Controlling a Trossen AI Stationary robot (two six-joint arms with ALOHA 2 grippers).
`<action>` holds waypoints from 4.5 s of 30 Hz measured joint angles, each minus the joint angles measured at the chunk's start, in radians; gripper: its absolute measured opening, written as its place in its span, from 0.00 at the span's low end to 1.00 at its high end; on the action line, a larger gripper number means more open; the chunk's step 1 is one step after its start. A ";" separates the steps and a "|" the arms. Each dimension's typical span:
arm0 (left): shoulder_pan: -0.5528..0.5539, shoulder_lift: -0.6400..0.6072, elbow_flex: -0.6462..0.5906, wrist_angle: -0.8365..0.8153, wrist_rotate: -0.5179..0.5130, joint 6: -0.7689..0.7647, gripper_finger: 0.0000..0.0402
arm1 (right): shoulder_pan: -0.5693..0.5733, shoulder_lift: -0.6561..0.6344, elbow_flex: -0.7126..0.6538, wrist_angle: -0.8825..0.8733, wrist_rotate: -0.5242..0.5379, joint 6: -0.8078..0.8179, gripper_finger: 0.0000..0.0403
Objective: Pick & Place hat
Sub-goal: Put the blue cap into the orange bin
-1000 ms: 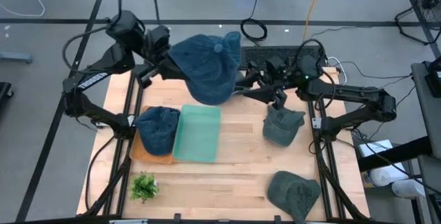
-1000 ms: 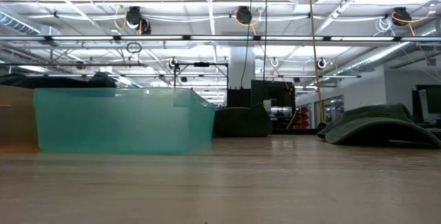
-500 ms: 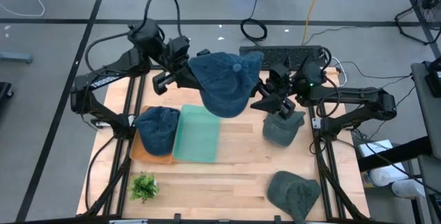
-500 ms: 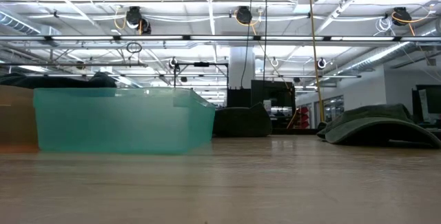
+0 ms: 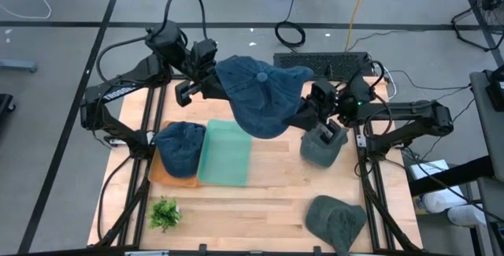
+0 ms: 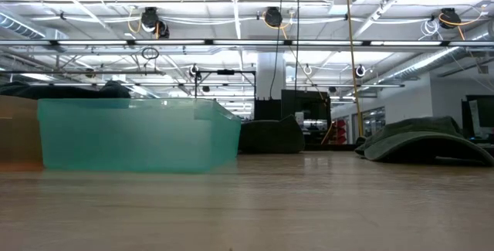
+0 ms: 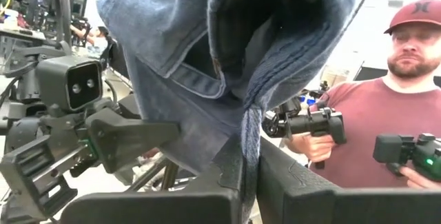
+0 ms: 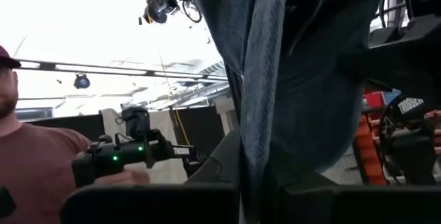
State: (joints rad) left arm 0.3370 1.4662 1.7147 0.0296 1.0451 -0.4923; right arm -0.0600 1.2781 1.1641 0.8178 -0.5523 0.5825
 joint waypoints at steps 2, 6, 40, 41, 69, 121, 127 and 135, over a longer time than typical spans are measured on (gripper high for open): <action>0.000 0.000 0.000 -0.001 -0.002 0.007 0.05 | 0.006 -0.008 0.000 0.000 0.004 -0.014 0.01; 0.000 -0.006 0.000 -0.002 -0.023 0.096 0.07 | 0.008 -0.044 -0.002 -0.033 0.013 -0.033 0.01; -0.135 -0.198 0.000 -0.526 -1.053 0.956 0.83 | -0.059 -0.225 0.001 -0.559 0.428 0.163 0.00; -0.154 -0.201 -0.001 -0.538 -1.099 0.975 0.83 | -0.068 -0.217 0.001 -0.558 0.428 0.167 0.00; -0.320 -0.168 -0.001 -0.500 -1.704 1.146 0.85 | -0.112 0.027 0.001 -0.346 0.284 0.275 0.00; -0.418 -0.173 0.260 -1.117 -1.602 0.920 0.05 | -0.143 -0.102 0.001 -0.319 0.106 0.070 0.34; -0.418 -0.171 0.260 -1.266 -1.486 0.813 0.05 | -0.144 -0.134 0.001 -0.319 0.130 0.057 0.32; -0.418 -0.172 0.260 -1.439 -1.382 0.654 0.05 | -0.144 -0.137 0.001 -0.321 0.137 0.053 0.32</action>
State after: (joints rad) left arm -0.0812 1.2942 1.9747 -1.4093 -0.3373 0.1617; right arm -0.2035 1.1407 1.1652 0.4969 -0.4157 0.6359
